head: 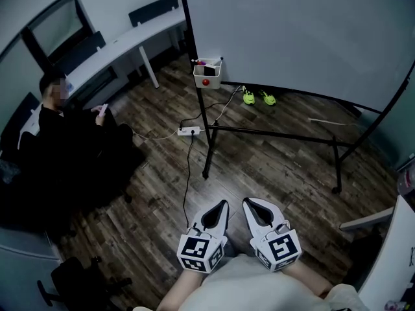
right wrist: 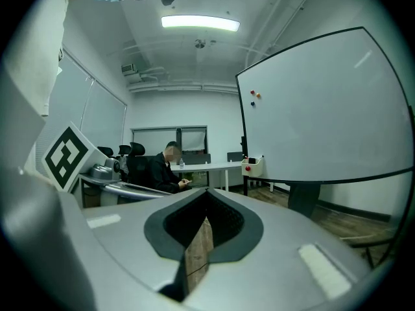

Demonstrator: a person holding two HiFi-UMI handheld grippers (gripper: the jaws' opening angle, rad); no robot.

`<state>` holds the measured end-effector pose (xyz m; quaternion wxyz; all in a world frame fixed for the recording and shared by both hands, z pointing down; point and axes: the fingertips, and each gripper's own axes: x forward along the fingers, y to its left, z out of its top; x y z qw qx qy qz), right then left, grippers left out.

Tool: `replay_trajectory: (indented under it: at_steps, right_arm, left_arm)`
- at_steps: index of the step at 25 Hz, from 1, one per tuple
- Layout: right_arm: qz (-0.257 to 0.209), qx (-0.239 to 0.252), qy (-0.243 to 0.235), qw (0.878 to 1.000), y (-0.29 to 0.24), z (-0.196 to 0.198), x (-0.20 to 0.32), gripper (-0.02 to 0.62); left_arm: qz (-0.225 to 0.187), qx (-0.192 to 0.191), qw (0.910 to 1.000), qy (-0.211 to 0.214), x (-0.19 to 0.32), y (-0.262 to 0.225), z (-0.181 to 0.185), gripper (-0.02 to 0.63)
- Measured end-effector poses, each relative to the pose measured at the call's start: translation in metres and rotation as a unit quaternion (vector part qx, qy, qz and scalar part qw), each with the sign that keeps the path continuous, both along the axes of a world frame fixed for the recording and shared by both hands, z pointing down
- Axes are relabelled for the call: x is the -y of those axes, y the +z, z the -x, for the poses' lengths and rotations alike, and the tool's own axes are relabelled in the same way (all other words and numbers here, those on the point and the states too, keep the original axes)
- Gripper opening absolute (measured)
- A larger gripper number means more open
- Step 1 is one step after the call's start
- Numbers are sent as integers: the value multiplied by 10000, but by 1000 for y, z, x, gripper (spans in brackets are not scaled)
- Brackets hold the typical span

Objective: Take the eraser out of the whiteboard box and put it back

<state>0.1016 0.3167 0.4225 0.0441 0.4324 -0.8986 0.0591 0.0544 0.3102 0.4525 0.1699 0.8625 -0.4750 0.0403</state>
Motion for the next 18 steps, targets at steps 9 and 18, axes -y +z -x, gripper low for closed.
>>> replay_trajectory:
  at_steps: [9,18]
  right_arm:
    - [-24,-59,-47,10000,-8,26,60,3]
    - [28,-141,65,9999,-10,49,111,3]
  left_arm:
    - [-58,-14,10000,-77,61,-10,31,0]
    - [10,-30,9999,108,110,-10,46,0]
